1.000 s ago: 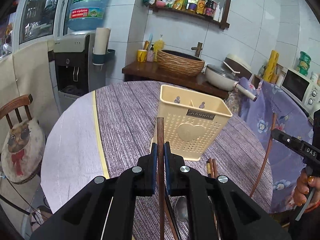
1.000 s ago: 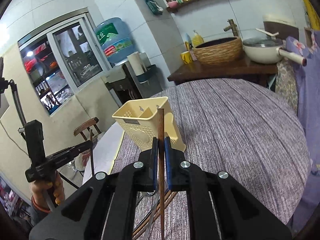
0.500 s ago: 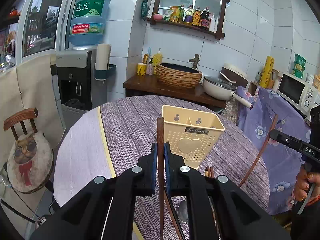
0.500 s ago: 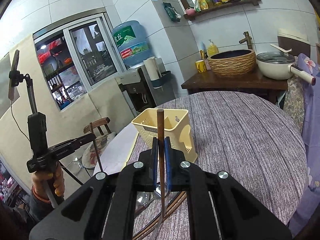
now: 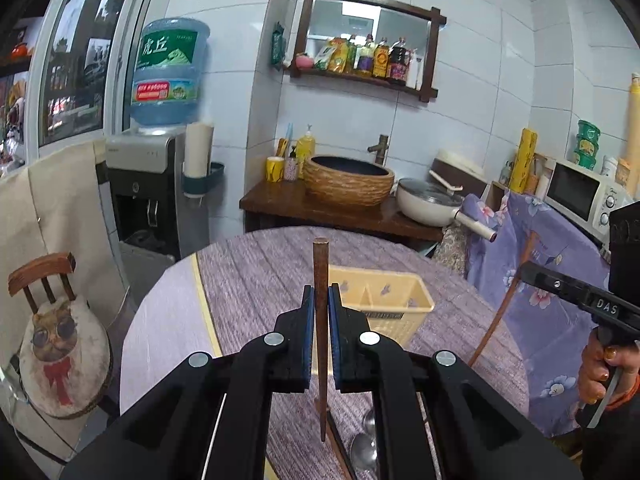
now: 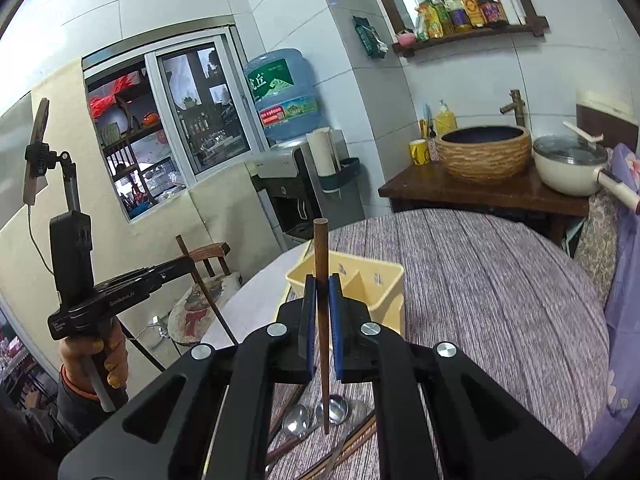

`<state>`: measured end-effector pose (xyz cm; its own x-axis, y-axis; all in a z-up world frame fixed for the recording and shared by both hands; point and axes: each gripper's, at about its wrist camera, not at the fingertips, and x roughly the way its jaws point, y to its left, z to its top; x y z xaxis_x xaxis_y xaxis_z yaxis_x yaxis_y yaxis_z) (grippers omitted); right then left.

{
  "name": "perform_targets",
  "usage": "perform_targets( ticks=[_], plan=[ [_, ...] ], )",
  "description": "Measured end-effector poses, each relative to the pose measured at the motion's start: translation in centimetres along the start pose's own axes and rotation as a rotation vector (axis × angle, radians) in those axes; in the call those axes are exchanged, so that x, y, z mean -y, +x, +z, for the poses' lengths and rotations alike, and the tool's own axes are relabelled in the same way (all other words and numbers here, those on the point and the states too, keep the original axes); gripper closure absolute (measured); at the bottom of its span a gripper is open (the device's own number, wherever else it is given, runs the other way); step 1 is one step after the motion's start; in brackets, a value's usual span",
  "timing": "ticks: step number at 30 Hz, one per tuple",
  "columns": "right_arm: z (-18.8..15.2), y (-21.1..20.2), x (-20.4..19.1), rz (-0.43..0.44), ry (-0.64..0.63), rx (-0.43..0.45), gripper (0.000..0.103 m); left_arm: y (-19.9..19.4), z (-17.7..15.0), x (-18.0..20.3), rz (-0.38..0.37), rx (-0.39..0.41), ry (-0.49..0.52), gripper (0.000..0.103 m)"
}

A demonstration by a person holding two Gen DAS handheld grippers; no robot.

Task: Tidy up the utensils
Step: 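Lift both chopsticks upright and carry them over the cream utensil holder, then lower both chopsticks into the holder and open both grippers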

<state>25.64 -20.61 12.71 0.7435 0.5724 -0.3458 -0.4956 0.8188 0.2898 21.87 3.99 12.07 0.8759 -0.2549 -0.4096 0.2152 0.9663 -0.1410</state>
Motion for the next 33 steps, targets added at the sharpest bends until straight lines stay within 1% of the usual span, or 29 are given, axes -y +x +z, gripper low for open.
perform_targets(
  ticks=[3, 6, 8, 10, 11, 13, 16, 18, 24, 29, 33],
  plan=[
    [2.6, -0.4, -0.7, -0.006, -0.015, 0.05, 0.095, -0.8, 3.2, 0.7, -0.032, 0.039, 0.014, 0.095],
    [5.6, -0.8, -1.4, -0.038, -0.038, 0.117, 0.095, -1.4, 6.3, 1.2, -0.052, 0.092, 0.004, 0.095],
    [7.7, -0.8, -1.6, -0.064, -0.03, 0.167, 0.095, -1.5, 8.7, 1.6, -0.042, 0.141, -0.002, 0.095],
    [9.4, -0.5, -1.6, -0.092, -0.027, 0.212, 0.095, -1.1, 10.3, 1.9, -0.043, 0.166, -0.015, 0.095],
    [10.0, -0.2, -1.6, -0.114, -0.034, 0.226, 0.095, -0.6, 10.9, 2.1, -0.04, 0.175, -0.023, 0.095],
    [10.4, 0.9, -1.5, -0.14, -0.038, 0.229, 0.095, 0.6, 11.5, 2.4, -0.024, 0.182, -0.036, 0.095],
    [9.7, 3.2, -1.1, -0.188, -0.057, 0.21, 0.095, 2.9, 10.8, 2.8, 0.012, 0.184, -0.033, 0.095],
    [8.5, 4.9, -0.6, -0.209, -0.054, 0.179, 0.095, 4.4, 9.8, 2.9, 0.024, 0.162, -0.03, 0.095],
    [4.9, 8.5, 1.1, -0.212, -0.017, 0.093, 0.095, 8.3, 5.6, 2.4, 0.035, 0.072, -0.056, 0.095],
    [3.2, 10.1, 2.0, -0.215, 0.001, 0.049, 0.095, 9.8, 3.6, 2.1, 0.045, 0.014, -0.056, 0.095],
    [2.5, 10.8, 2.3, -0.221, 0.013, 0.036, 0.095, 10.6, 2.7, 1.9, 0.04, -0.021, -0.065, 0.095]
  ],
)
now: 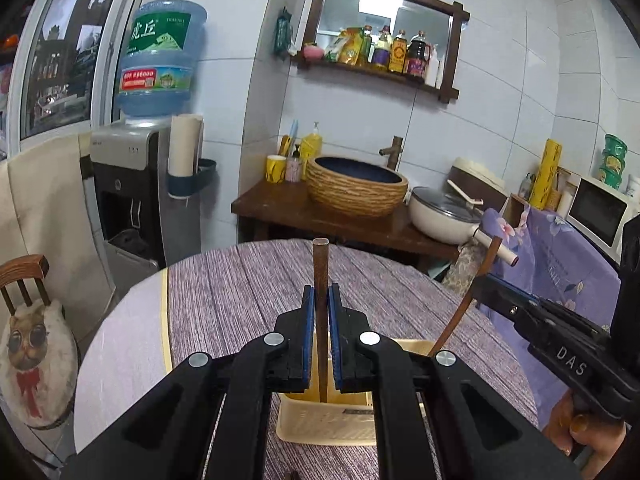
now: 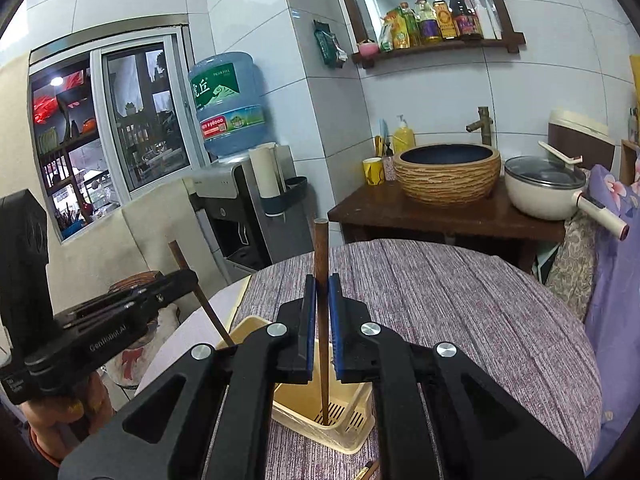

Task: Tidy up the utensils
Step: 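Lower both chopsticks into the holder and open both grippers, then withdraw both tools from the holder back toward the remaining utensils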

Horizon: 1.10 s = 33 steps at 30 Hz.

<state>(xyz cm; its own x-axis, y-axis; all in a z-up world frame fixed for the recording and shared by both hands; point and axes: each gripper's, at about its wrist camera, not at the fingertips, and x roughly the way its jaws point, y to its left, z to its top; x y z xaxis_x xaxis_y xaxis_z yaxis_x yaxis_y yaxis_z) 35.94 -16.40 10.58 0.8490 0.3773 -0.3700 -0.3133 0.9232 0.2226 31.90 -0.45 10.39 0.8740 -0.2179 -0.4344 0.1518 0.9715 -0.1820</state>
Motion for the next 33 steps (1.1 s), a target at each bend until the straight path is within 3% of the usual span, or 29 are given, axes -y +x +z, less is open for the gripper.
perform_targets(
  ticks=[10, 11, 12, 13, 14, 15, 17, 20, 22, 25, 33],
  plan=[
    [-0.7, -0.2, 0.1, -0.022, -0.002, 0.036, 0.095, 0.3, -1.0, -0.4, -0.008, -0.021, -0.003, 0.094],
    [-0.7, -0.4, 0.2, -0.021, -0.001, 0.04, 0.095, 0.0, -1.0, -0.3, -0.006, -0.016, 0.005, 0.088],
    [-0.8, -0.7, 0.2, -0.021, 0.0, 0.043, 0.089, -0.4, -1.0, -0.2, -0.002, -0.005, 0.01, 0.074],
    [-0.9, -1.1, 0.2, -0.018, 0.0, 0.052, 0.074, -0.9, -1.1, -0.2, 0.002, 0.009, 0.011, 0.066],
    [-1.1, -1.7, 0.1, -0.018, -0.003, 0.066, 0.063, -1.6, -1.2, -0.3, 0.004, 0.03, 0.007, 0.049],
    [-1.3, -2.2, 0.1, -0.024, -0.006, 0.082, 0.044, -2.5, -1.4, -0.4, 0.003, 0.056, 0.0, 0.04],
    [-2.0, -3.5, -0.4, -0.053, -0.033, 0.106, 0.042, -3.6, -1.8, -0.5, 0.0, 0.078, 0.0, 0.035],
    [-3.5, -4.7, -0.8, -0.079, -0.057, 0.091, 0.036, -5.1, -3.1, -0.7, 0.011, 0.084, 0.001, 0.02],
    [-4.8, -5.2, -0.7, -0.089, -0.062, 0.066, 0.03, -5.8, -4.3, -1.1, 0.014, 0.077, -0.009, 0.015],
    [-7.4, -5.4, -0.4, -0.117, -0.072, 0.012, 0.03, -6.2, -6.7, -2.0, 0.025, 0.041, -0.011, 0.009],
    [-15.1, -3.9, 2.5, -0.189, 0.014, -0.213, 0.03, -4.7, -13.6, -4.5, 0.104, -0.143, -0.046, 0.011]
  ],
)
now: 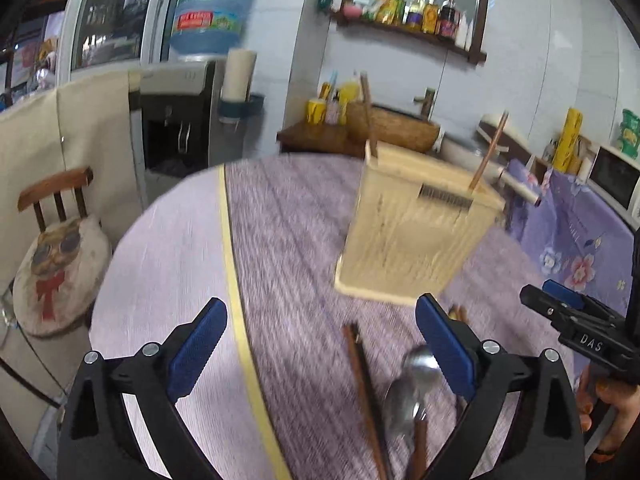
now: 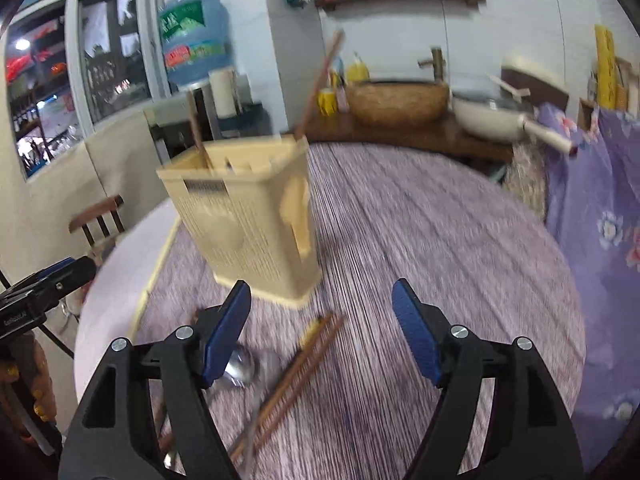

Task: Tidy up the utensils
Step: 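Withdraw both tools from the holder back toward the remaining utensils, then grasp a metal spoon with the left gripper while the right gripper grasps a chopstick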

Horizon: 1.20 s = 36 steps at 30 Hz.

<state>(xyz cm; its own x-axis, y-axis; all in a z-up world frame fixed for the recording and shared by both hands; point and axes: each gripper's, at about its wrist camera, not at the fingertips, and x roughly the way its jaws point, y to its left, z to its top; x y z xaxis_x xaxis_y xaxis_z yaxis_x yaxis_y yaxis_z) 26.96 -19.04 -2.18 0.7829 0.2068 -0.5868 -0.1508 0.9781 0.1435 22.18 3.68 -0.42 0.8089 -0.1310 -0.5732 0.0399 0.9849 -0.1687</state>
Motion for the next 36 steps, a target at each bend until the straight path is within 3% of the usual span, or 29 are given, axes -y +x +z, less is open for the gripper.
perform_targets(
  ticks=[5, 9, 13, 15, 20, 29, 31, 33, 36],
  plan=[
    [-2.9, 1.1, 0.4, -0.003, 0.026, -0.068, 0.03, 1.3, -2.8, -0.4, 0.008, -0.083, 0.005, 0.021],
    [-4.2, 1.6, -0.6, -0.006, 0.004, -0.086, 0.03, 1.4, -3.9, -0.4, 0.0, -0.107, -0.001, 0.038],
    [-4.9, 2.2, -0.5, -0.031, 0.011, -0.119, 0.032, 1.3, -4.4, 1.8, -0.033, -0.113, 0.072, 0.038],
    [-5.0, 2.6, 0.0, -0.062, 0.015, -0.141, 0.039, 1.4, -4.4, 2.8, -0.049, -0.116, 0.097, 0.038],
    [-4.8, 4.3, 0.8, -0.046, 0.077, -0.205, 0.046, 1.8, -4.7, 3.5, -0.042, -0.122, 0.113, 0.038],
    [-4.8, 6.0, -1.7, -0.081, 0.002, -0.251, 0.056, 2.2, -4.8, 3.4, -0.036, -0.138, 0.123, 0.038],
    [-4.7, 6.0, -1.5, -0.091, -0.009, -0.258, 0.072, 2.3, -4.9, 3.8, -0.038, -0.14, 0.137, 0.038],
    [-4.6, 5.9, -0.6, -0.08, -0.003, -0.266, 0.08, 2.3, -5.0, 4.2, -0.046, -0.142, 0.15, 0.038],
    [-4.2, 5.9, 0.5, -0.053, 0.035, -0.284, 0.083, 2.7, -4.9, 5.0, -0.058, -0.154, 0.177, 0.038]
  ],
)
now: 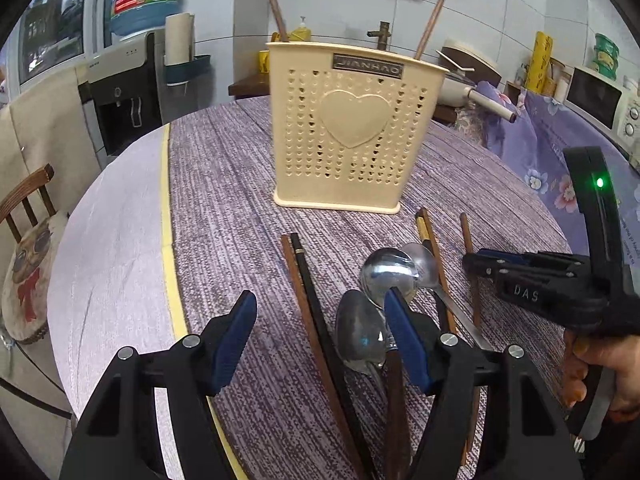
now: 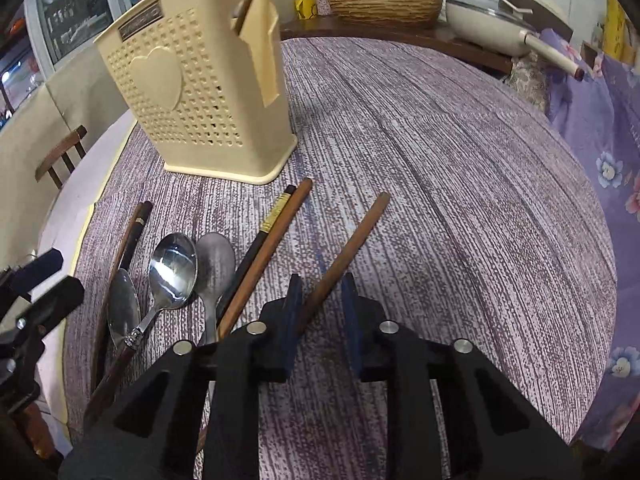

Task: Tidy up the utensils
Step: 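Grasp a metal spoon with the left gripper while the right gripper grasps a chopstick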

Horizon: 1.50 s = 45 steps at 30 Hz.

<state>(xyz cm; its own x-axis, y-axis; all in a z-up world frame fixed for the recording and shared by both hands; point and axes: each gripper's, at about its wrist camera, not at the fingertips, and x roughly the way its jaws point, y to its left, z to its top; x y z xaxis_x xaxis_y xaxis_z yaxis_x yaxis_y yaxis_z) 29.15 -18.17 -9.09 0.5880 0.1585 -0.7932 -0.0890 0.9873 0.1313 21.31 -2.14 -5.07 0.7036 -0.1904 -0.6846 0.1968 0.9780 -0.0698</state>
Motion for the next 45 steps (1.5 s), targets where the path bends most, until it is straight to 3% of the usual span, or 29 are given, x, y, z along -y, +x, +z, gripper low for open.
perform_targets(
  ticks=[9, 13, 25, 36, 37, 38, 39, 43, 45],
  plan=[
    [1.4, 1.0, 0.6, 0.052, 0.08, -0.006, 0.083, 2.0, 0.7, 3.5, -0.035, -0.052, 0.154, 0.037],
    [1.8, 1.2, 1.3, 0.083, 0.123, -0.012, 0.089, 3.3, 0.9, 4.5, -0.031, -0.088, 0.213, 0.037],
    [2.1, 1.5, 1.3, 0.075, 0.126, -0.006, 0.09, 6.1, 1.1, 5.2, 0.016, -0.162, 0.25, 0.037],
    [2.0, 1.5, 1.2, 0.055, 0.144, -0.002, 0.09, 6.3, 1.9, 5.9, 0.026, -0.146, 0.221, 0.059],
    [2.2, 1.6, 1.2, 0.052, 0.15, -0.002, 0.09, 6.2, 2.0, 5.9, 0.014, -0.142, 0.217, 0.066],
    [2.3, 1.7, 1.2, 0.049, 0.155, -0.003, 0.09, 6.2, 2.1, 6.0, 0.004, -0.144, 0.212, 0.084],
    [2.4, 1.7, 1.2, 0.046, 0.159, -0.003, 0.09, 6.1, 2.2, 6.0, 0.007, -0.142, 0.205, 0.087],
    [2.7, 1.9, 1.1, 0.032, 0.158, 0.001, 0.09, 6.1, 2.3, 5.8, 0.018, -0.136, 0.202, 0.087],
    [2.6, 1.9, 1.1, 0.036, 0.16, 0.005, 0.09, 5.7, 2.3, 5.2, 0.005, -0.132, 0.167, 0.079]
  ],
)
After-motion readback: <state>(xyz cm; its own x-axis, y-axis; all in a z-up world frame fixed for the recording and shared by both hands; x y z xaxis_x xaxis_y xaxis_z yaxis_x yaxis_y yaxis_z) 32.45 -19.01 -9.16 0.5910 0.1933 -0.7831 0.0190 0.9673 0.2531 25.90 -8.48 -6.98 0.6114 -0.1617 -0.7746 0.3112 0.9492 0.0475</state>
